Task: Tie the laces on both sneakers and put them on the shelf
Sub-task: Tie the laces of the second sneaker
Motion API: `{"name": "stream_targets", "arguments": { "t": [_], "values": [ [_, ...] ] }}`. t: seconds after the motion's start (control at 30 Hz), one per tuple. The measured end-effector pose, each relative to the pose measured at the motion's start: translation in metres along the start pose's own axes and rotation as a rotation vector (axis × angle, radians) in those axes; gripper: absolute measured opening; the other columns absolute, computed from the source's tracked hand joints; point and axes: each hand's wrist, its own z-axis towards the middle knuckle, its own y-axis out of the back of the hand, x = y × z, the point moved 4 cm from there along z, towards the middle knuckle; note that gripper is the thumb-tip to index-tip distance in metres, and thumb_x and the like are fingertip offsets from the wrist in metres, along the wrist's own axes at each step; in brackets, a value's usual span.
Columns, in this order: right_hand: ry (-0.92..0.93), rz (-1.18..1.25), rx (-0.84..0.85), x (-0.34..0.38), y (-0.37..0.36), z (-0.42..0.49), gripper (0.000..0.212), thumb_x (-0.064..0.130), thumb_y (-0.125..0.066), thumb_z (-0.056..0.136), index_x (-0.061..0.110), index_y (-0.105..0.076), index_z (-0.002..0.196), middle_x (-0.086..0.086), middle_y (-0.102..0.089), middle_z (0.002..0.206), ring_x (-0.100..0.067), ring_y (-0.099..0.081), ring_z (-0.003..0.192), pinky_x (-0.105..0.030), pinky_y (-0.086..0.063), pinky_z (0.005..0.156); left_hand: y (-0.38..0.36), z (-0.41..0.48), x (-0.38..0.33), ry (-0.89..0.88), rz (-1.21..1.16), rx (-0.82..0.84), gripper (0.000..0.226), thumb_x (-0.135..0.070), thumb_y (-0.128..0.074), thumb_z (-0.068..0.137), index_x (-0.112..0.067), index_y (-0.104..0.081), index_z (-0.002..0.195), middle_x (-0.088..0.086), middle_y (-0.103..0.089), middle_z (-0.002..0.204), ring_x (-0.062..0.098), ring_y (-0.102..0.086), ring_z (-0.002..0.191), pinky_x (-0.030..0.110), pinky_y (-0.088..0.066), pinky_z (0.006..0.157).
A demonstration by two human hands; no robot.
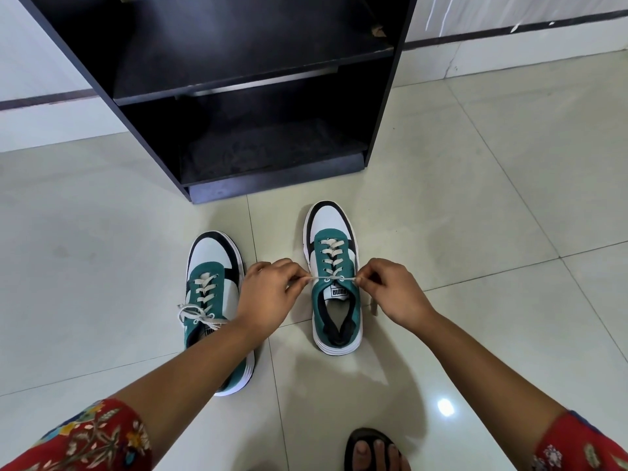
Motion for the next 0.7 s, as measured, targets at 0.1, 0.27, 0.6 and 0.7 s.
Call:
{"name": "stream_targets", "arguments": {
  "t": [0.1,0.27,0.6,0.7],
  "values": [
    [-0.040,0.039,-0.015,-0.003,-0.001,0.000,0.019,0.020,-0.059,0.087,0.024,-0.054,0.069,-0.005,-0.068,0.093,-0.023,-0.060,0.073,-0.039,-0.049,0.078,-0.001,-0.001,-0.001,-0.006,0.012,0.012,0.018,-0.033,-0.058,0.087,-0.020,-0.069,0.084,-0.007,-0.070,0.082,0.015,-0.064,0.072,0.030,-0.041,0.079],
    [0.015,-0.020,0.074,-0.002,-0.001,0.002,0.013,0.025,-0.056,0.090,0.014,-0.059,0.083,-0.001,-0.061,0.096,-0.020,-0.058,0.087,-0.038,-0.048,0.078,-0.004,0.001,0.008,0.142,-0.165,0.097,0.016,-0.034,-0.060,0.086,-0.020,-0.067,0.081,-0.007,-0.070,0.082,0.015,-0.063,0.073,0.033,-0.049,0.076],
    [0.017,0.909,0.139,0.029,-0.010,0.003,0.031,0.013,-0.034,0.099,0.011,-0.049,0.072,-0.003,-0.065,0.078,-0.007,-0.063,0.075,-0.011,-0.047,0.069,-0.009,0.009,-0.020,0.707,-1.329,0.227,0.038,-0.026,-0.034,0.099,-0.018,-0.050,0.066,0.001,-0.068,0.082,0.012,-0.047,0.046,0.027,-0.036,0.053],
    [-0.028,1.043,0.101,0.026,-0.014,0.009,0.033,0.013,-0.033,0.099,0.012,-0.049,0.071,-0.001,-0.052,0.062,-0.017,-0.056,0.071,-0.022,-0.047,0.073,-0.012,0.014,-0.018,0.693,-1.241,0.248,0.031,-0.023,-0.030,0.099,-0.018,-0.044,0.072,-0.002,-0.051,0.068,0.008,-0.034,0.043,0.025,-0.027,0.049]
  ]
}}
